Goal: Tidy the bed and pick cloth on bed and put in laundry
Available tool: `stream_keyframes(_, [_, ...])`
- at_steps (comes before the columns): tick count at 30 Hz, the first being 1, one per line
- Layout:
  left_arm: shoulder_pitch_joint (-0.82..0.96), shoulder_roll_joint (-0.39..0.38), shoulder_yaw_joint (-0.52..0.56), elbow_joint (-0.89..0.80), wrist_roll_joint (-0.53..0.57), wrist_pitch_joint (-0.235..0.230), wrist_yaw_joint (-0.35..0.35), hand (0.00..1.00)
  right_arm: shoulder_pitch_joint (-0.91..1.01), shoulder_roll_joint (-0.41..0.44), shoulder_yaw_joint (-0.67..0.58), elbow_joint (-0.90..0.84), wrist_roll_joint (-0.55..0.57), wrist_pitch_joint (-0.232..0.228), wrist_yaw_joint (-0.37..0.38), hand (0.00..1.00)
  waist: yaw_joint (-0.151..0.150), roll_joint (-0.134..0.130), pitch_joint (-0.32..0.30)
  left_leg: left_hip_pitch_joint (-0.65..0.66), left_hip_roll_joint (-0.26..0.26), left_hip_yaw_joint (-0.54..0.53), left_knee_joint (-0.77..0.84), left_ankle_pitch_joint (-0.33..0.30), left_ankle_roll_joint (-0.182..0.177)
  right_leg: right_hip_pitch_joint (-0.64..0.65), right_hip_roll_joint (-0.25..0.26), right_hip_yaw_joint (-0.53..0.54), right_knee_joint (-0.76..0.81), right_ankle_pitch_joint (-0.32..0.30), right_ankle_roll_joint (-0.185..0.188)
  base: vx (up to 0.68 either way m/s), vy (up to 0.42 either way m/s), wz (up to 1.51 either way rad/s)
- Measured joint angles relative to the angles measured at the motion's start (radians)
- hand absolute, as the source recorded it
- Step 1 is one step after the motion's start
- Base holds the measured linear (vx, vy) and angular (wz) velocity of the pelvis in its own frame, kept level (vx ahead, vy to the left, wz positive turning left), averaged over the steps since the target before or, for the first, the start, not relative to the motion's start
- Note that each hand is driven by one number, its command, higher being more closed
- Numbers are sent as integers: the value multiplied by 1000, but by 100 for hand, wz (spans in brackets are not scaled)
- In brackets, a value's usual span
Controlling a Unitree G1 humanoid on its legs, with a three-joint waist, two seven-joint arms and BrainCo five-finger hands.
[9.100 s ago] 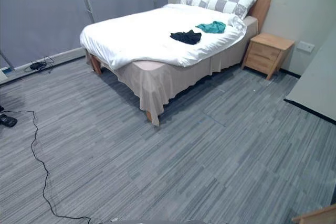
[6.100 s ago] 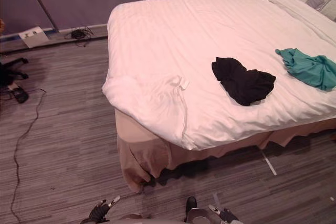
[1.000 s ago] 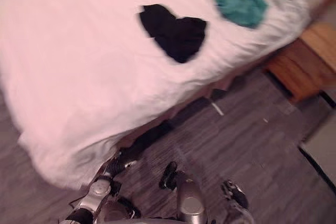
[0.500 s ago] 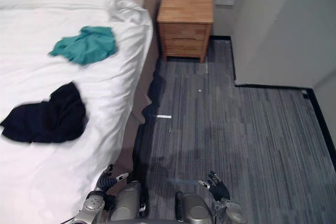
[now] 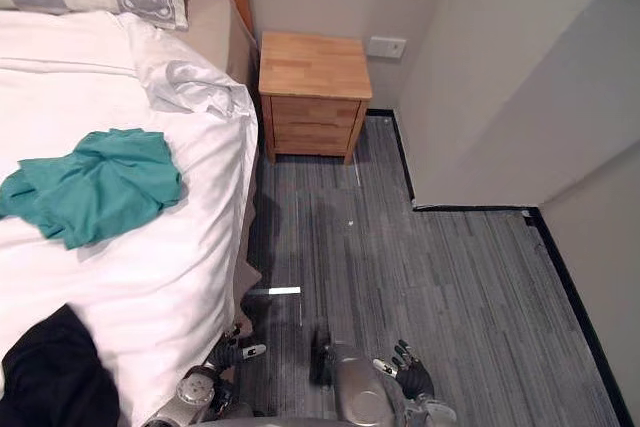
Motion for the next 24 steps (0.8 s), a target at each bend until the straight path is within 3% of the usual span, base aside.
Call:
stream_keyframes(1, [11,0,0,0,0,4,0,0,2,-2,-2,0,-15,1,-3,0,1,2,1,25,4,5,9,-9,-15,1,1,-1,1,62,-27,601,-64,-20])
stream_keyframes(2, [18,-9,5,3,-3,12,1,0,-12,-17,-17,-1,-30,1,-6,0,4,31,4,51,39,14,40,-17,-29,5,22,-14,52,61,-57,600,-67,-25])
stream_keyframes(3, [19,-5,6,2,-3,12,1,0,-31,-25,-19,-2,-58,8,-21,0,6,49,-2,31,58,22,124,22,-89,-2,22,-19,135,15,-80,708,-104,-31])
stream_keyframes(5, [16,-16,22,-1,-20,12,3,0,-56,-57,-8,-1,-81,30,-22,0,8,88,-10,-54,77,28,337,143,-28,34,42,-27,164,-44,-90,583,-108,-16])
stream_keyframes(6, [27,-27,53,-3,-34,10,7,0,-69,-81,24,7,-105,38,-20,0,13,118,-13,-179,125,17,599,366,4,144,82,0,64,-100,-87,586,-83,-16])
stream_keyframes(7, [35,-30,65,-5,-43,6,7,0,-80,-86,32,15,-128,39,-18,0,30,137,-8,-275,155,-18,790,299,33,225,113,11,4,-98,-90,581,-62,-19])
stream_keyframes(8, [32,-30,83,-14,-48,5,7,0,-84,-86,32,21,-137,39,-18,0,42,141,-5,-317,154,-30,846,253,35,269,119,18,-15,-98,-90,554,-35,-31])
stream_keyframes(9, [33,-29,104,-40,-49,-6,5,0,-93,-80,31,40,-150,37,-17,0,64,124,1,-381,134,-31,837,179,32,362,113,23,-56,-98,-89,531,-47,-21])
stream_keyframes(11, [41,-29,122,-55,-51,-38,4,0,-100,-63,31,38,-167,30,-15,0,84,97,7,-428,86,8,666,130,40,455,84,36,-119,-102,-83,572,-39,-27])
stream_keyframes(12, [41,-35,124,-67,-52,-62,5,0,-112,-57,31,35,-175,23,-16,0,95,83,4,-477,42,67,489,133,34,508,52,37,-169,-129,-62,443,7,-31])
stream_keyframes(13, [41,-40,124,-70,-52,-67,6,0,-117,-56,31,33,-176,22,-17,0,97,84,3,-491,30,105,408,146,17,525,44,25,-186,-145,-47,464,34,-33])
stream_keyframes(14, [47,-52,123,-69,-52,-75,13,0,-118,-57,32,25,-180,23,-17,0,99,101,-5,-501,36,213,237,207,-11,554,40,-10,-208,-176,-20,497,71,-6])
stream_keyframes(15, [58,-62,119,-63,-55,-83,23,0,-104,-48,31,10,-188,28,-20,0,98,125,-18,-501,60,369,142,294,124,586,55,-53,-202,-222,3,652,123,39])
stream_keyframes(16, [51,-54,121,-59,-56,-81,23,0,-94,-23,31,11,-197,35,-22,0,92,102,-26,-475,40,411,145,252,220,614,35,-87,-180,-246,24,586,120,71])
stream_keyframes(17, [47,-55,125,-59,-58,-79,23,0,-92,-16,31,11,-203,38,-23,0,93,78,-30,-471,20,409,144,236,227,618,19,-103,-158,-253,37,603,82,93])
stream_keyframes(18, [42,-55,130,-63,-58,-71,23,0,-99,-18,33,12,-212,39,-27,0,99,52,-39,-473,-9,387,142,206,251,583,-14,-135,-47,-279,80,669,56,84])
stream_keyframes(19, [32,-55,130,-62,-56,-54,22,0,-121,-23,32,20,-212,39,-32,0,102,45,-39,-464,-27,353,138,188,251,507,-52,-145,149,-290,101,548,40,78])
stream_keyframes(21, [30,-53,124,-59,-55,-51,15,0,-151,-28,29,46,-211,35,-42,0,95,32,-34,-425,-67,306,112,174,240,379,-127,-128,477,-249,137,472,27,84])
stream_keyframes(22, [29,-54,97,-59,-58,-51,0,0,-161,-31,30,58,-211,30,-45,0,89,30,-30,-374,-95,252,89,167,237,335,-160,-118,616,-267,114,633,-39,156])
stream_keyframes(24, [31,-70,57,-58,-75,-52,0,0,-149,-24,57,47,-212,9,-61,0,91,39,-25,-244,-107,108,22,175,216,320,-139,-109,606,-306,96,552,-149,194])
